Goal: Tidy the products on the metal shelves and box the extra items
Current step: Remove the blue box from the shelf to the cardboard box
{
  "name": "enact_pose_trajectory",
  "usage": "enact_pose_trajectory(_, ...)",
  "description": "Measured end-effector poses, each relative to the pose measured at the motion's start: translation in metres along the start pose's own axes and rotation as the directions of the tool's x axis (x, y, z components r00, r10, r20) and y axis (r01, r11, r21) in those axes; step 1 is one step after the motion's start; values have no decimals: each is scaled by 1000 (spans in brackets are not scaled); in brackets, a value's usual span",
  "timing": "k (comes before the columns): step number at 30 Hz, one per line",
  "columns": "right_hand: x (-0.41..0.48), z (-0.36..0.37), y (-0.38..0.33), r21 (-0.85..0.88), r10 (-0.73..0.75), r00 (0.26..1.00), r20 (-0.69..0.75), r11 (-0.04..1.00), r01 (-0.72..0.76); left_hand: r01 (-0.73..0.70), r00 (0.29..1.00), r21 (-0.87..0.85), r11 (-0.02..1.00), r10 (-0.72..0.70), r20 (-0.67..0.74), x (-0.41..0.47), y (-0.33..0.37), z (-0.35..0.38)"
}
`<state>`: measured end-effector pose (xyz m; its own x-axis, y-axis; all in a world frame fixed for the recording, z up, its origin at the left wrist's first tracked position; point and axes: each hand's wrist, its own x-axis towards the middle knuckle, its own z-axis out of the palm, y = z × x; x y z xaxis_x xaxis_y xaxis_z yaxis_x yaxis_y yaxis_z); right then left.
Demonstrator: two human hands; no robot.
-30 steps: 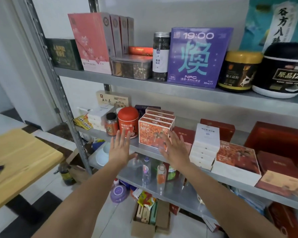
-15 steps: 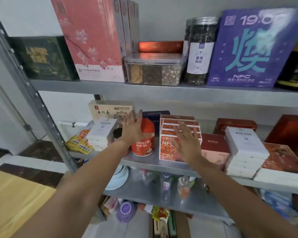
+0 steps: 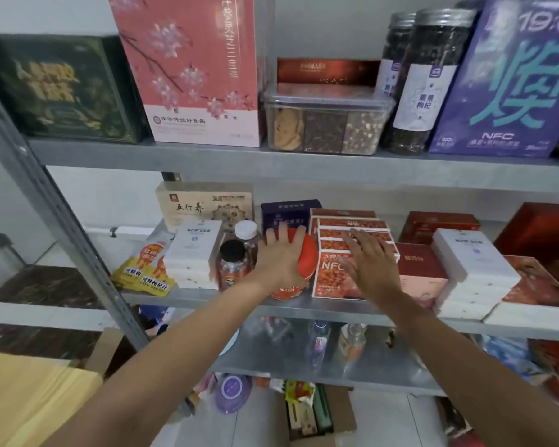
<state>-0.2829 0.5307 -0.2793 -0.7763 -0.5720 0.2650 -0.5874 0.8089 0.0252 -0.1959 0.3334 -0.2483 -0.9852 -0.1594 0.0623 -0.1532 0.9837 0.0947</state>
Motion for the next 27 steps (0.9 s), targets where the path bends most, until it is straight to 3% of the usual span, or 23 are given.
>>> enact_pose_trajectory(5,0,-5,-2,-18,-4,1000,6,1000,4,20,997,-49,999,-24,-74,-35,-3,2)
enact_pose_trajectory(10,-2,-12,-2,17,-30,1000,10,999,29,162,984,-193,968,-143,108,-77,-21,-11)
enact_pose_trajectory(12,3,-15,-15,42,-27,997,-66,999,30,204,973,-252,946,-166,163,-99,-36,-11)
enact_pose_trajectory(15,11,-16,-51,124,-133,968,-210,979,162,227,963,-232,946,-182,199,-127,-56,-8)
enact_pose_trajectory(19,25,-11,-109,217,-283,915,-288,911,350,180,969,-89,980,-161,187,-149,-83,2)
enact_pose_trajectory(22,51,-5,-141,268,-282,937,-203,905,331,149,978,-90,985,-134,161,-155,-112,5)
enact_pose_trajectory(27,94,15,-164,331,-59,994,93,943,25,93,985,-93,991,-78,152,-154,-159,6)
